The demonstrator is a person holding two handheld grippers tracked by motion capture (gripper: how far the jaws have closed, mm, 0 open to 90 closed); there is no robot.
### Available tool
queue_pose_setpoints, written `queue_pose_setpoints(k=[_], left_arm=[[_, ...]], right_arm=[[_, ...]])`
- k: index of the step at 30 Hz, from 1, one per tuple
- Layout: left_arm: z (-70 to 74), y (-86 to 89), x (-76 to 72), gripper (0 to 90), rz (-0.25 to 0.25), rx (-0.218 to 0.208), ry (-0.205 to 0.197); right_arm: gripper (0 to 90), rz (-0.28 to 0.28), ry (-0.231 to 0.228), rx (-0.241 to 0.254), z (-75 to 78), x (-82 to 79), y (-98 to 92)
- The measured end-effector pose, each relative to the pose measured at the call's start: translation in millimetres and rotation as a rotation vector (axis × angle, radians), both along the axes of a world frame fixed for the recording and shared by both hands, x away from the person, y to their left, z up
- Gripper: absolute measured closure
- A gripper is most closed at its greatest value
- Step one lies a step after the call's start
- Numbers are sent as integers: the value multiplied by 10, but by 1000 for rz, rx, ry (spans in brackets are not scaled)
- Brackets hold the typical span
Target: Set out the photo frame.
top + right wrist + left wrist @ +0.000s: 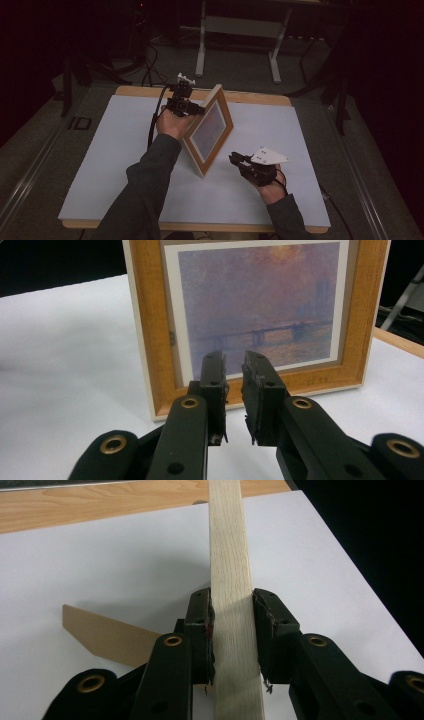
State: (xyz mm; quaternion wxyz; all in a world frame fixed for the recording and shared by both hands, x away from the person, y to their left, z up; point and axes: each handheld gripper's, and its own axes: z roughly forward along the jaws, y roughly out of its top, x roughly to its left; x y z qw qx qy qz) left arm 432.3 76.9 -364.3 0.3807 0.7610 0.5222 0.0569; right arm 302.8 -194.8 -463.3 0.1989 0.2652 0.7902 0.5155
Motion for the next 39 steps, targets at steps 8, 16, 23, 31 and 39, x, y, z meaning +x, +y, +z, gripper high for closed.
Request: queue_pose_setpoints(k=[8,16,23,31,39], left_arm=[[16,7,15,723,-32,18,-2],[37,5,35,725,-81,35,-6],[45,13,55,726,-126,45,-7],[37,54,79,725,-172,39,-14],[33,101,100,726,-213,36,-16]], right_arm=[[792,-5,-2,2,1,4,-13],[789,-9,-3,3,4,10,-35],[781,-12,-5,6,4,20,-54],[768,-11,-3,8,9,19,-66],[765,-15,-4,11,17,24,-87]])
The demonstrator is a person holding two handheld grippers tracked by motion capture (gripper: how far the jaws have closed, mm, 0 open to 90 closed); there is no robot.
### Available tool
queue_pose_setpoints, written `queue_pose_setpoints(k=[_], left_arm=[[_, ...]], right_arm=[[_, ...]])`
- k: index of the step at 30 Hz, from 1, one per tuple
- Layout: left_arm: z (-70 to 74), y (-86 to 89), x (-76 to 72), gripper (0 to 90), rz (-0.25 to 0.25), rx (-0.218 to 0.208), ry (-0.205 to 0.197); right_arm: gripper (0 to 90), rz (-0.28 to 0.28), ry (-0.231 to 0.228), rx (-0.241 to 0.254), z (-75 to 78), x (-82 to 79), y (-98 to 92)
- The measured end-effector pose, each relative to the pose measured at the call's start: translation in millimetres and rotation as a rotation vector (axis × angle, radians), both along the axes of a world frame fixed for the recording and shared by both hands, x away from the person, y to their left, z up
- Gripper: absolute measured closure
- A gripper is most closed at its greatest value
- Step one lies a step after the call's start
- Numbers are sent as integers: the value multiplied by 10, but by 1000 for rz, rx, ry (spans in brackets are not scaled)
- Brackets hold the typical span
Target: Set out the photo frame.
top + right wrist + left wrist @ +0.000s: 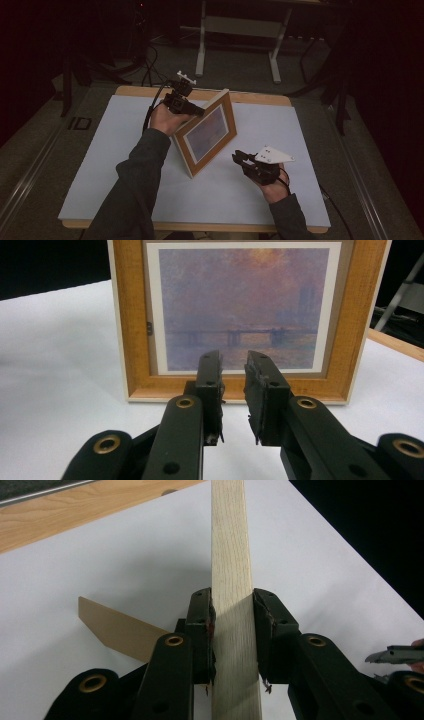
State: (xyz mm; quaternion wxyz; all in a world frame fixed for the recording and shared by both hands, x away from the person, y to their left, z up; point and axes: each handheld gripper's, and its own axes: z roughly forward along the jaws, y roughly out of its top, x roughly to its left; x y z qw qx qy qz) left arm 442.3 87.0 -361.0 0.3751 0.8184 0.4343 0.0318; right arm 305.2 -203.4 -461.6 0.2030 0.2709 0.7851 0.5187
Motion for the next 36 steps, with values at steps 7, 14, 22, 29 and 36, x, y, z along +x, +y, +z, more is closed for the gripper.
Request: queue_pose_setpoints(k=[7,14,22,29,36], left_arm=[[1,31,9,726,-45,-1,0],[42,3,-5,726,-120,33,-21],[42,4,4,726,-183,31,-30],[21,3,36,726,-234,9,-35],[16,-18,83,725,-268,10,-28]], right_arm=[[762,-2,2,3,3,4,-11],[761,-5,1,5,5,9,-26],[761,-5,1,4,7,6,-31],[761,-3,1,4,-1,6,-16],[761,-2,1,6,2,6,-18]])
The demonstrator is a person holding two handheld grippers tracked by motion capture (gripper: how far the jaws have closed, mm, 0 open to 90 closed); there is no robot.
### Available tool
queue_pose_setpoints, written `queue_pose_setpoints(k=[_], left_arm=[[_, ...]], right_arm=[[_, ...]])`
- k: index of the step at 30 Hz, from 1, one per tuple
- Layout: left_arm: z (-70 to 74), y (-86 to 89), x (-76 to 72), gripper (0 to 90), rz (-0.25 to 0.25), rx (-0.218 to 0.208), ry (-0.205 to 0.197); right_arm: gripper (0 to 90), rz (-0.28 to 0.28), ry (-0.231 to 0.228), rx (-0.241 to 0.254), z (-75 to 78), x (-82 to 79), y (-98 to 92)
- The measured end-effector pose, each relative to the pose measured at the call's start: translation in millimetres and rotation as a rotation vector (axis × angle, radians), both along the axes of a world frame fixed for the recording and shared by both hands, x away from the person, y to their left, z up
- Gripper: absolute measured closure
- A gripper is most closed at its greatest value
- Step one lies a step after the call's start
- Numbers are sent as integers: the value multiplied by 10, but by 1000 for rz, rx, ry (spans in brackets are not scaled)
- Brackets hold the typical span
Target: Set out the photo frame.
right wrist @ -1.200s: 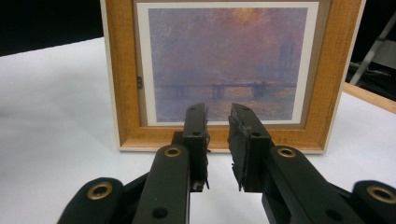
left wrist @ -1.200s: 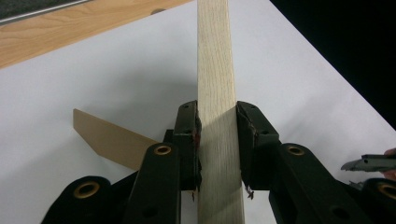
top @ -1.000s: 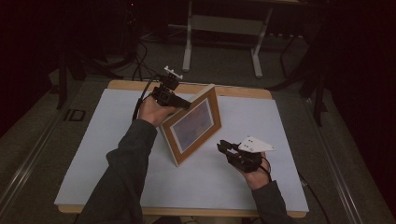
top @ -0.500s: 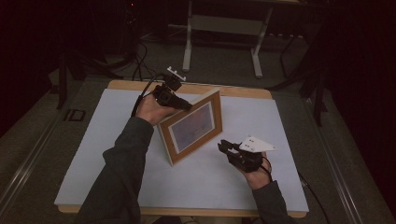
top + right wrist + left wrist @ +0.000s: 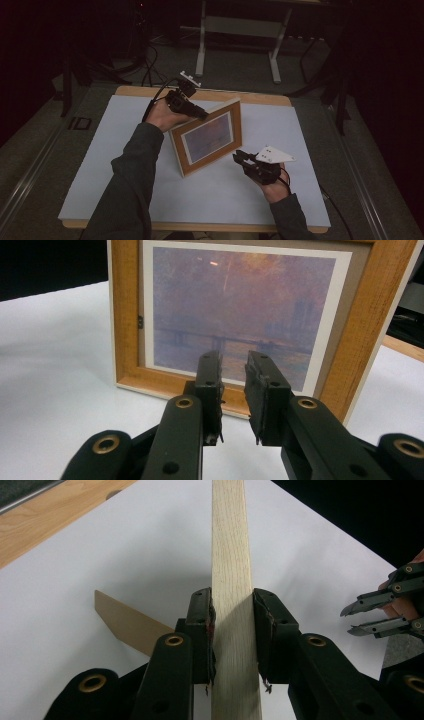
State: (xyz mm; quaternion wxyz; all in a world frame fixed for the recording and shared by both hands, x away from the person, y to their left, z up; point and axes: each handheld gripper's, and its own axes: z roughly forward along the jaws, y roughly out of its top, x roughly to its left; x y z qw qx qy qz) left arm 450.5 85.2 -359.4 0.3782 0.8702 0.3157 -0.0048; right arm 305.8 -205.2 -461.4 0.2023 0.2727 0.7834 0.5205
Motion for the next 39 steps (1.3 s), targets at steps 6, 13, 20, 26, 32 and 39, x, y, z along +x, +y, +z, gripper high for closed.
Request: queue_pose_setpoints(k=[6,13,20,26,32,39], left_arm=[[0,35,5,654,26,-32,8],[50,184,-114,518,94,-87,-64],[69,435,-399,467,224,-158,-175],[32,611,-645,453,322,-183,-262],[-137,773,-927,445,397,-236,-297],[-397,843,-1058,436,392,-265,-266]], right_arm=[[761,0,-1,-1,2,1,-5],[749,-3,-2,-2,4,10,-21],[730,-23,4,-11,-11,92,-64],[729,-44,21,12,19,231,-128],[727,-64,30,17,67,371,-179],[723,-72,36,17,64,424,-202]])
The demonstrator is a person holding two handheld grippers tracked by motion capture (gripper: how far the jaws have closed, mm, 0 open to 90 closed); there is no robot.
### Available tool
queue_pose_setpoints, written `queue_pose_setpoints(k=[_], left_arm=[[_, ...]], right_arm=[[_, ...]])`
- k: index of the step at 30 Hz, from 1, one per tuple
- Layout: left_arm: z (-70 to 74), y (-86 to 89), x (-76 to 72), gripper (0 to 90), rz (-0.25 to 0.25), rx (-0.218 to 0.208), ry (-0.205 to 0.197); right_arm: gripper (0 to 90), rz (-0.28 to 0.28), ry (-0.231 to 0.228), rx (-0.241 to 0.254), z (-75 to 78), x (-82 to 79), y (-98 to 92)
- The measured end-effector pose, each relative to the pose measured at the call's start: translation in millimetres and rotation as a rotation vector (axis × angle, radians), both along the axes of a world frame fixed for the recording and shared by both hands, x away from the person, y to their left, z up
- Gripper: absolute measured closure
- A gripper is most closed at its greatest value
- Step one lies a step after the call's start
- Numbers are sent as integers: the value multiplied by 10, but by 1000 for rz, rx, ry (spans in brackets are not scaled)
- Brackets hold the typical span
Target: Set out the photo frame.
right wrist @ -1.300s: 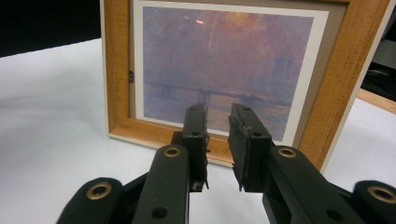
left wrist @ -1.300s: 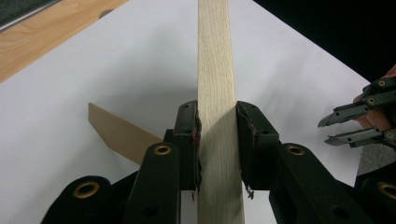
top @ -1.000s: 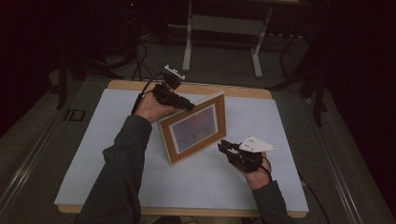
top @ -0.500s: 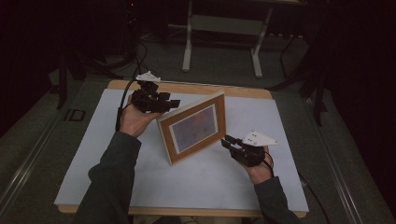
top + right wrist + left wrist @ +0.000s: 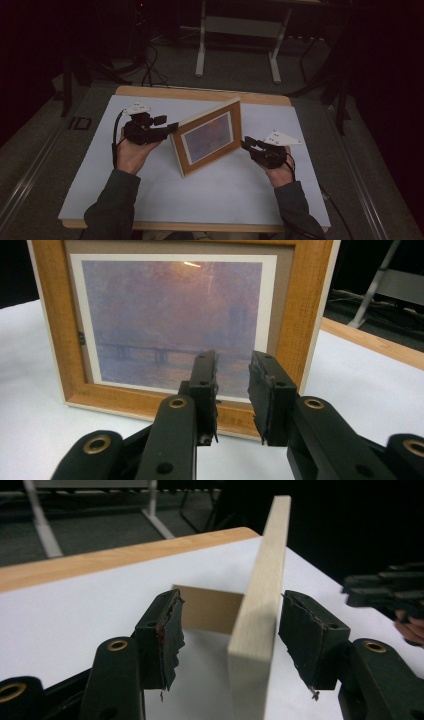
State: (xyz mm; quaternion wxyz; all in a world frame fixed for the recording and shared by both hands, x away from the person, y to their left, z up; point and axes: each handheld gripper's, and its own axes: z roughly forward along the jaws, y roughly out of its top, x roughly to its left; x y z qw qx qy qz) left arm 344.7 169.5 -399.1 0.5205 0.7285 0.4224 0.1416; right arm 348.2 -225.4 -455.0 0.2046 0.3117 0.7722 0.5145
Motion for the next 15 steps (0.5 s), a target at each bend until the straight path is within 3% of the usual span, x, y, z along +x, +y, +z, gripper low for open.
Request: queue_pose_setpoints(k=[3,5,10,15], left_arm=[[-83,1,-4,436,-24,-14,10],[-128,-18,5,456,-38,5,16],[-192,-37,32,609,-101,8,12],[-194,-31,47,699,-131,5,10]], right_arm=[[721,0,3,-1,-12,13,-1],[720,-2,7,-1,-17,21,-3],[720,-9,9,1,-17,45,-28],[721,-18,4,-1,2,58,-76]])
